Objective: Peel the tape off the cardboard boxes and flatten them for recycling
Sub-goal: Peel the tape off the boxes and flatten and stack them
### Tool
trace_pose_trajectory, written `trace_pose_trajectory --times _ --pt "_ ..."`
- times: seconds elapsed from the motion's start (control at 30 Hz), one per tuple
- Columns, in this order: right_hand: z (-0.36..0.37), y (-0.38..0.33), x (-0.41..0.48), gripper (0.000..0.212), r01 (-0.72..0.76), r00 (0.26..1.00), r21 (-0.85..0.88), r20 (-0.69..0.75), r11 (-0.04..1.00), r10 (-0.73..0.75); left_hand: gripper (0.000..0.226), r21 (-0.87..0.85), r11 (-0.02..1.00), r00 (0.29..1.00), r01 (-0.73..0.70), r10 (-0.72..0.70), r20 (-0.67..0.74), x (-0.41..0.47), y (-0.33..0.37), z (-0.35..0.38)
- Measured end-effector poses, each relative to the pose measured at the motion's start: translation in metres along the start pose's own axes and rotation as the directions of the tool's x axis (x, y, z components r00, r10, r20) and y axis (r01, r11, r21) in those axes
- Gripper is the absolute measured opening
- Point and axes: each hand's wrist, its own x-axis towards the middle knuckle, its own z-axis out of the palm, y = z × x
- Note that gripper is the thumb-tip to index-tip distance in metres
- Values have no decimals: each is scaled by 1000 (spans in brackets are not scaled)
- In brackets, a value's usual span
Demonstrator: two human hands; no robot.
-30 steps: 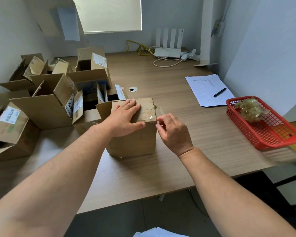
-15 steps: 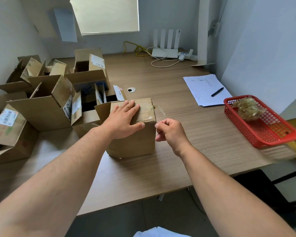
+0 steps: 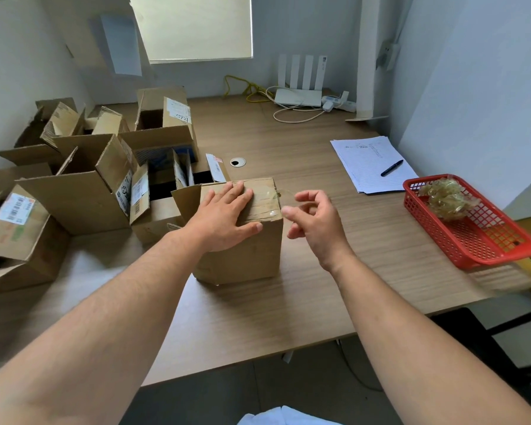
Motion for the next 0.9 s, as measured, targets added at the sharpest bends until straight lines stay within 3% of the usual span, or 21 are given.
trace_pose_trajectory --times 0.07,0.13,0.2,0.27,0.4,0.53,0.67,0.77,0.9 --pt "-4 6 1 38 204 978 -342 36 917 -204 78 6 1000 1000 0 0 -1 0 1 0" --pt "-4 12 1 36 352 929 -594 130 723 -346 78 11 1000 1000 -1 1 -2 0 2 -1" --pt "-1 13 3 19 444 880 -638 179 630 -439 79 13 1000 1000 1 -1 -3 -1 2 -1" --pt "1 9 7 6 475 861 -638 193 606 -471 78 13 1000 1000 6 -6 -11 -4 3 1" --pt "2 4 17 7 343 928 -620 105 705 -359 77 -17 1000 999 8 -9 -34 -12 4 4" --pt "8 -3 29 9 192 938 -568 -134 801 -320 74 -54 999 998 8 -11 -55 -19 5 7" --pt "11 -14 48 8 14 942 -343 -310 939 -128 73 -40 999 998 6 -9 -61 -20 5 9" --pt "18 -19 48 19 -91 974 -48 -210 995 79 73 -30 999 998 13 -14 -62 -19 5 9" --pt "15 -20 44 14 -94 992 11 -79 996 95 73 -29 999 998 21 -23 -59 -18 4 10"
